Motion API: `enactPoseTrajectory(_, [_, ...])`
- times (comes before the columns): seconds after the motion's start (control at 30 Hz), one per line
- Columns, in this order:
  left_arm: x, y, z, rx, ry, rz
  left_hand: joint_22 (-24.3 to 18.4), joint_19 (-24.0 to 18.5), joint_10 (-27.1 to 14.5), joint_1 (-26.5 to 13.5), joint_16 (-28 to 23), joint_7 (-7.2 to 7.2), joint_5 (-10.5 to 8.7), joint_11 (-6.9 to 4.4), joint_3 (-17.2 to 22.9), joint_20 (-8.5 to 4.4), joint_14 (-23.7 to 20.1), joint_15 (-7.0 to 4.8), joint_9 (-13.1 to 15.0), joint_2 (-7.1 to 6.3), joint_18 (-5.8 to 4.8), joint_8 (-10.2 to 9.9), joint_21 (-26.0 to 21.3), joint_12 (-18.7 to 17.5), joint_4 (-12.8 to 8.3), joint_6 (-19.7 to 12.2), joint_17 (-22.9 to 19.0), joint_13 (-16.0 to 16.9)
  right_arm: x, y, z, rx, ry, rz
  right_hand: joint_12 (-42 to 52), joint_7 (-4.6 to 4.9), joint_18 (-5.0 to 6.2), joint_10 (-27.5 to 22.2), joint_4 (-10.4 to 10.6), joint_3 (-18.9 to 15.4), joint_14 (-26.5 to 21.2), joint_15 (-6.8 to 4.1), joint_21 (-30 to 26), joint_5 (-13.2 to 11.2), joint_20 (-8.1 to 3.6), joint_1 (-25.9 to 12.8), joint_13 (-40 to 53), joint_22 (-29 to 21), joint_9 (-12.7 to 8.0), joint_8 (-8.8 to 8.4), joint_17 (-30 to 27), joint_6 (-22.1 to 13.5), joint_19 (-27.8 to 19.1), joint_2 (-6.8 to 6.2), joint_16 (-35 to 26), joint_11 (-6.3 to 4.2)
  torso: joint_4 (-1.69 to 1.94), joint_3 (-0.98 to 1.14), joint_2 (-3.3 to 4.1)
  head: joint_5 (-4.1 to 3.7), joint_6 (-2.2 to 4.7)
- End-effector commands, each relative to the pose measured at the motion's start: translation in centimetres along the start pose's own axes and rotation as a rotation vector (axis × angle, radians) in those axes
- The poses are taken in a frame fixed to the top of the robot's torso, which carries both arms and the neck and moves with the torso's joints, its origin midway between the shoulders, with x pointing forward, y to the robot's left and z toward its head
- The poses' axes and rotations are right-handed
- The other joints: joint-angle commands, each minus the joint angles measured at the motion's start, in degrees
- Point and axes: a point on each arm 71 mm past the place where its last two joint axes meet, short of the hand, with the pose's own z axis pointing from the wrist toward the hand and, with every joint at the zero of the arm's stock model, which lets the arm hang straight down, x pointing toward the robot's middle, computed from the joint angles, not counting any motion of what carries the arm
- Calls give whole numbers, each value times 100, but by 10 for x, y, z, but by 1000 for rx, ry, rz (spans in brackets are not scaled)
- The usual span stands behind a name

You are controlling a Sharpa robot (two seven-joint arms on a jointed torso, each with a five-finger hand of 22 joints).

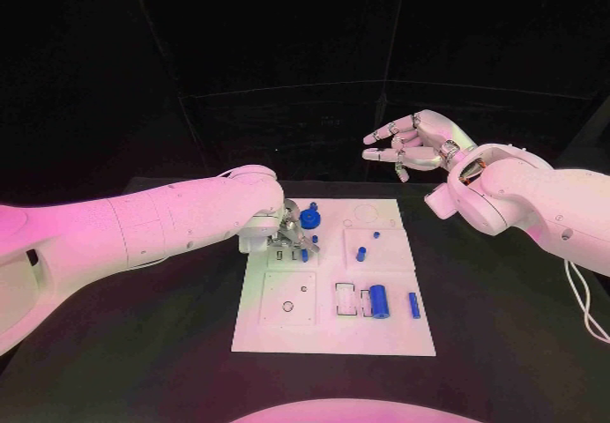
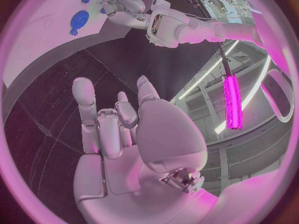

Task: Assemble the parts on the task board

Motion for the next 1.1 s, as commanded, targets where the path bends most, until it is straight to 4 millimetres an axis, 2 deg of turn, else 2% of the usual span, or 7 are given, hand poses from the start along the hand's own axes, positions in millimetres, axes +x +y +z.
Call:
enactPoseTrajectory(0.03, [2,-2,1,12,27,16,2,47,-23,68,18,-3,-16,-1,28,4,605,-38,10,7,-105,22,-1,29,-32,-52,1509,6,0,2,1,-7,10,-3,-22,-24,110,-41,-10,-45,279,-2,-37,-2,-18,50,-3,-6,-3,38,116,-21,-34,-14,-28,-10,1,0,2,-6,-2])
enactPoseTrajectory(0.33, [3,-3,1,10,23,12,17,57,-24,169,18,-5,-16,-3,121,2,605,-40,50,4,-108,46,0,40,-132,-73,1509,14,1,2,1,-7,12,-3,-26,-24,111,-44,-13,-58,279,-3,-42,-18,-19,54,-10,-16,-2,40,112,-19,-37,-20,-32,-11,1,-3,4,-22,-5])
enactPoseTrajectory(0.63, [2,-2,1,15,9,-2,17,62,-35,382,18,-12,-13,-11,398,-4,605,-47,105,109,-108,68,-12,38,-331,-116,1509,10,1,2,2,-5,14,-2,-30,-25,113,-48,-17,-61,279,-3,-48,-8,-20,64,-14,-26,-2,42,112,-18,-41,-15,-32,-12,4,-4,3,-40,2])
enactPoseTrajectory(0.8, [1,0,1,22,3,-23,15,64,-47,597,18,-35,-9,-31,721,-17,605,-63,129,233,-106,59,-21,28,-520,-162,1509,3,1,1,2,-2,15,-2,-30,-25,113,-48,-18,-61,279,-3,-48,-7,-20,65,-15,-26,-2,42,112,-18,-40,-15,-32,-12,8,-2,1,-33,-1])
enactPoseTrajectory(0.87, [1,0,1,28,-1,-31,4,62,-61,791,18,-59,-9,-54,959,-31,605,-83,132,308,-102,42,-32,15,-674,-201,1509,-3,1,1,2,-1,15,-3,-32,-26,113,-49,-22,-64,279,-4,-49,3,-20,74,-16,-27,-2,44,111,-17,-40,-10,-33,-12,8,-4,3,-34,1])
enactPoseTrajectory(1.07, [0,1,-1,66,-16,-81,-55,47,-96,927,18,-59,-2,-60,1757,-55,605,-98,181,277,-92,49,-86,-27,-963,-271,1509,-32,1,1,2,0,13,-3,-29,-26,112,-47,-23,-66,278,-5,-49,11,-21,79,-13,-26,-2,46,107,-15,-39,-3,-36,-13,7,-3,7,-37,-8])
enactPoseTrajectory(1.1, [0,1,-1,67,-16,-83,-56,47,-97,932,18,-59,-2,-60,1793,-55,605,-98,183,273,-91,50,-87,-29,-977,-275,1509,-33,1,1,2,0,13,-3,-29,-26,112,-47,-23,-66,278,-5,-49,11,-21,79,-13,-26,-2,46,107,-15,-39,-3,-36,-13,7,-3,7,-37,-8])
